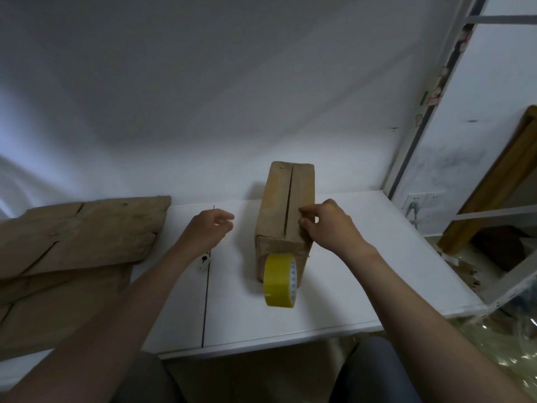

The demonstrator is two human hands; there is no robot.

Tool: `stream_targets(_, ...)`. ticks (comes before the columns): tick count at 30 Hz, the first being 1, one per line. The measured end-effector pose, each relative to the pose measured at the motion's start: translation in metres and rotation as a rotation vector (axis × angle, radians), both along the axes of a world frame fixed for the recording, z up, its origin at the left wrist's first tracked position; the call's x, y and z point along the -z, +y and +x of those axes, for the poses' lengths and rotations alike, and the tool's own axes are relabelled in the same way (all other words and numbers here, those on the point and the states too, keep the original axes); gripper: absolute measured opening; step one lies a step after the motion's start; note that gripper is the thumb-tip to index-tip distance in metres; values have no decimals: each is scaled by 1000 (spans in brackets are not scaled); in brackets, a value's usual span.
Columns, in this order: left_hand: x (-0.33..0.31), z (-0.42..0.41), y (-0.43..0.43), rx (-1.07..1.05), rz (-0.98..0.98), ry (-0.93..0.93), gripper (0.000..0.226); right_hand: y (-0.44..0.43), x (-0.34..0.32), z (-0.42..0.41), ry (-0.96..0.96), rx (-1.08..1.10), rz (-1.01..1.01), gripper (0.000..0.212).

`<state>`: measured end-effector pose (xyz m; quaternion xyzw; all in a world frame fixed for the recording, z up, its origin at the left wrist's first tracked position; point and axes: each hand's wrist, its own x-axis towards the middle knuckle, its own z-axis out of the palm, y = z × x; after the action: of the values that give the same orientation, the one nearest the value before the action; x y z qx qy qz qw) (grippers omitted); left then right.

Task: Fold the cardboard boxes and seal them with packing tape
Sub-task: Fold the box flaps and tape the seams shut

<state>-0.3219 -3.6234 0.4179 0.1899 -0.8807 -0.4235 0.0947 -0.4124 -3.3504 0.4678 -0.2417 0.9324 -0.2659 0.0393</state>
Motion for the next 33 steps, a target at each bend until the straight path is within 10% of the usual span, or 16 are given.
stream_targets(13,100,24,-54,-121,-298,-417,55,-28,-3,24,136,-33,304,45)
stream_targets(22,114,7,-37,-314,-401,-473,32,-28,11,32,98,-16,273,58)
stream_targets(33,122,16,-49,-263,-136,-535,37,-21,37,18,170,-45,12,47)
